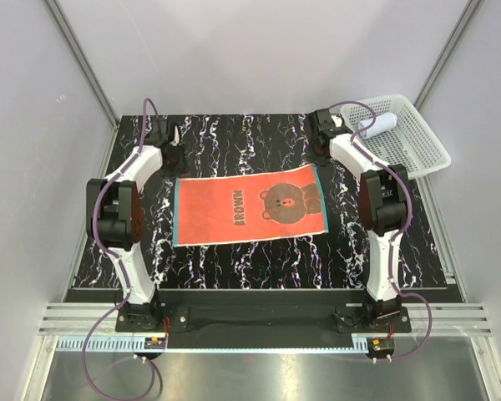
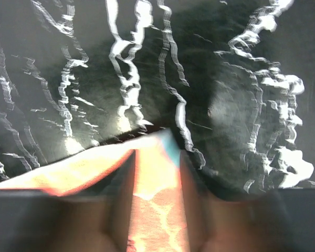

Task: Roll the towels
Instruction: Flatten the towel, then fold the towel

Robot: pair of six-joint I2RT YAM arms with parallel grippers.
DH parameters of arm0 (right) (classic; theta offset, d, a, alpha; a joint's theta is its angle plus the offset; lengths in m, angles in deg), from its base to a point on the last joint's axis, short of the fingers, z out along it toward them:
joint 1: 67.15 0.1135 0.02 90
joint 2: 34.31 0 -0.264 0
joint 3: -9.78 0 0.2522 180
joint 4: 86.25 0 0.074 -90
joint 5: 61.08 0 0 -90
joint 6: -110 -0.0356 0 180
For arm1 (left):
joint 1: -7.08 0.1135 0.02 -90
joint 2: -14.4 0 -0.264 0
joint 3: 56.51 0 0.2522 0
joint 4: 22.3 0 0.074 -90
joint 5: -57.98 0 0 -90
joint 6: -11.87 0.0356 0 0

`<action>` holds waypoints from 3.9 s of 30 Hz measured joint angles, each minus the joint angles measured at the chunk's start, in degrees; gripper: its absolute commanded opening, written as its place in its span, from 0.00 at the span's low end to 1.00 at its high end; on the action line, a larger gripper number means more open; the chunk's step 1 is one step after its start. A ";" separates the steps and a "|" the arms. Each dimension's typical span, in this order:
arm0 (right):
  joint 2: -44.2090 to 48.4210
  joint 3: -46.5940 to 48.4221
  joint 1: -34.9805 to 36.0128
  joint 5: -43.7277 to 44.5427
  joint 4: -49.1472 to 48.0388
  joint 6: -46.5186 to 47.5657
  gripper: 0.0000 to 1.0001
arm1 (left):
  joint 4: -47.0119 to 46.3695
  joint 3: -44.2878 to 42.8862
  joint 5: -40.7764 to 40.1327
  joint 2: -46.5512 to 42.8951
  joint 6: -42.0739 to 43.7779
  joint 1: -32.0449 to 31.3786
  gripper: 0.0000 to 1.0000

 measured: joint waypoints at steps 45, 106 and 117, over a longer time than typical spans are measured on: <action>48.78 -43.85 -0.63 -6.58 0.90 -6.05 0.72 | -8.59 63.39 -1.18 -57.22 -38.25 0.98 0.51; 34.62 -54.42 -0.63 -9.38 -6.47 -10.14 0.00 | -12.85 63.01 0.20 -56.50 -33.05 0.98 0.00; 48.48 -57.66 -0.63 -10.45 -0.85 -11.28 0.00 | -4.85 60.78 2.08 -66.29 -33.29 0.98 0.00</action>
